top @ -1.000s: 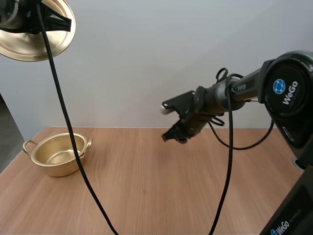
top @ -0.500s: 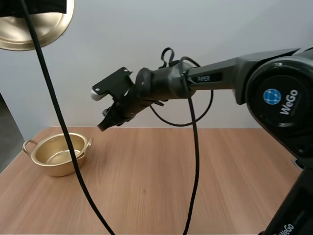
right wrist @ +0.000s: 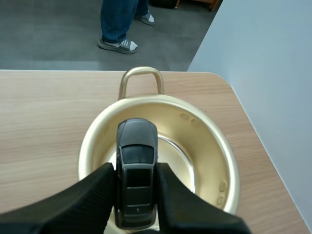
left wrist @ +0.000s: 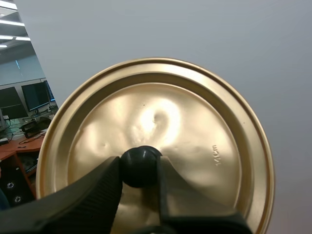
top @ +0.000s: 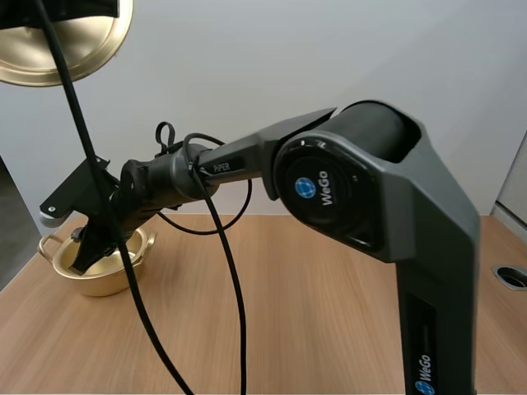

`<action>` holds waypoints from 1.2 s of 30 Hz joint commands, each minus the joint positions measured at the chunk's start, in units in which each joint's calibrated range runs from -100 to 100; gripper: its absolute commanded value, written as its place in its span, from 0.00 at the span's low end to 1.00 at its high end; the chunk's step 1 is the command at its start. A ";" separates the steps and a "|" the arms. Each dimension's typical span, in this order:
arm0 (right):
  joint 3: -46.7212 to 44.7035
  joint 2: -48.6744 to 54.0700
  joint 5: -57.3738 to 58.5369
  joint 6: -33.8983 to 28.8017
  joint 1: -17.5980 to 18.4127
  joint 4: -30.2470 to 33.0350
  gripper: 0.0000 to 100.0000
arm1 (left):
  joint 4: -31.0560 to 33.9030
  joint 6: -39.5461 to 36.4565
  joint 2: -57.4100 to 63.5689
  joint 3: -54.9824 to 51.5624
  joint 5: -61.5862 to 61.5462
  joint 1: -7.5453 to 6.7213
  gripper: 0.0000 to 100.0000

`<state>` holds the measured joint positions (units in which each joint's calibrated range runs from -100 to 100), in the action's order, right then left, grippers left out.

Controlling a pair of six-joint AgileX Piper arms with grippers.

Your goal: Open the pot, put the car inside, and close it

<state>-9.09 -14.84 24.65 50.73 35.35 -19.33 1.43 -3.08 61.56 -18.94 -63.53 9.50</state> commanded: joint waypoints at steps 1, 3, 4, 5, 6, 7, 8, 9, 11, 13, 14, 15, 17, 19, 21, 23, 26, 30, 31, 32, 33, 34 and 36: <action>-0.03 -1.67 -0.47 -0.52 -0.20 0.63 0.58 | 0.00 0.60 0.04 0.05 -0.29 0.00 0.00; -0.03 -1.94 -2.16 -1.97 -0.68 1.66 0.93 | 0.00 0.99 -0.07 0.05 -0.82 0.00 0.00; -0.03 -1.94 -1.91 -2.98 -1.00 2.66 0.99 | 0.00 1.55 -0.19 0.05 -0.98 0.00 0.00; -0.03 -1.60 -0.87 -3.95 -1.38 3.69 0.98 | 0.00 1.95 -0.50 -0.07 -1.81 0.00 0.00; -0.03 -1.21 0.28 -4.51 -1.81 4.40 0.96 | 0.00 2.17 -0.80 -0.07 -2.45 0.00 0.00; -0.03 -0.57 2.52 -5.33 -2.30 5.36 0.91 | 0.00 2.53 -1.45 -0.07 -3.64 0.00 0.00; -0.03 0.28 5.13 -6.05 -2.86 6.13 0.85 | 0.11 2.94 -2.14 -0.07 -4.12 0.00 0.00; -0.03 1.14 7.98 -6.60 -3.39 6.66 0.74 | 0.11 3.17 -3.00 -0.07 -4.12 0.00 0.00; -0.03 3.81 15.84 -8.15 -4.95 7.20 0.37 | 1.26 3.32 -5.14 -0.91 -4.12 0.00 0.00; -0.03 6.50 23.34 -8.95 -6.61 7.20 0.00 | 3.49 3.32 -7.44 -2.66 -5.10 0.00 0.00; -0.03 7.82 27.27 -9.05 -7.66 7.20 0.00 | 4.99 3.32 -8.84 -4.19 -6.19 0.00 0.00; -0.18 8.83 30.74 -9.05 -8.68 7.20 0.00 | 6.66 2.87 -9.88 -6.01 -7.15 0.00 0.00; -1.24 11.47 35.78 -9.05 -10.80 7.33 0.00 | 9.28 2.39 -12.21 -10.54 -8.10 0.00 0.00; -3.03 14.21 37.81 -9.05 -12.61 7.68 0.00 | 10.94 1.50 -14.61 -14.94 -6.67 0.00 0.00; -5.25 17.40 38.92 -9.05 -14.32 7.68 0.00 | 11.93 0.28 -16.73 -19.46 0.01 0.00 0.00; -7.36 20.69 39.62 -9.05 -16.04 7.82 0.00 | 12.56 -1.34 -19.21 -24.70 9.48 0.00 0.00; -9.20 25.36 40.34 -9.05 -17.57 9.20 0.00 | 12.56 -2.07 -23.34 -29.06 18.14 0.00 0.00; -11.04 31.94 41.56 -9.40 -19.11 9.98 0.00 | 12.69 -2.47 -32.75 -30.63 21.08 0.10 0.00; -11.35 33.55 41.94 -9.40 -19.43 9.98 0.00 | 12.86 -3.20 -35.11 -30.63 22.48 0.48 0.00; -11.52 34.87 42.08 -9.40 -19.63 9.98 0.00 | 12.86 -3.92 -37.05 -30.63 24.06 1.10 0.00; -11.88 36.46 42.37 -9.40 -19.85 9.98 0.00 | 12.86 -4.14 -38.45 -30.63 26.54 1.81 0.00; -12.16 37.64 42.82 -9.40 -20.02 10.13 0.00 | 12.86 -4.17 -40.05 -30.63 29.02 2.86 0.00; -12.77 40.27 43.06 -9.40 -20.45 10.25 0.00 | 13.00 -3.07 -42.89 -30.63 32.50 4.87 0.00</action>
<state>-21.61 22.70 67.86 41.39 15.09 -9.09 14.28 -7.29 22.52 -49.52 -35.27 12.58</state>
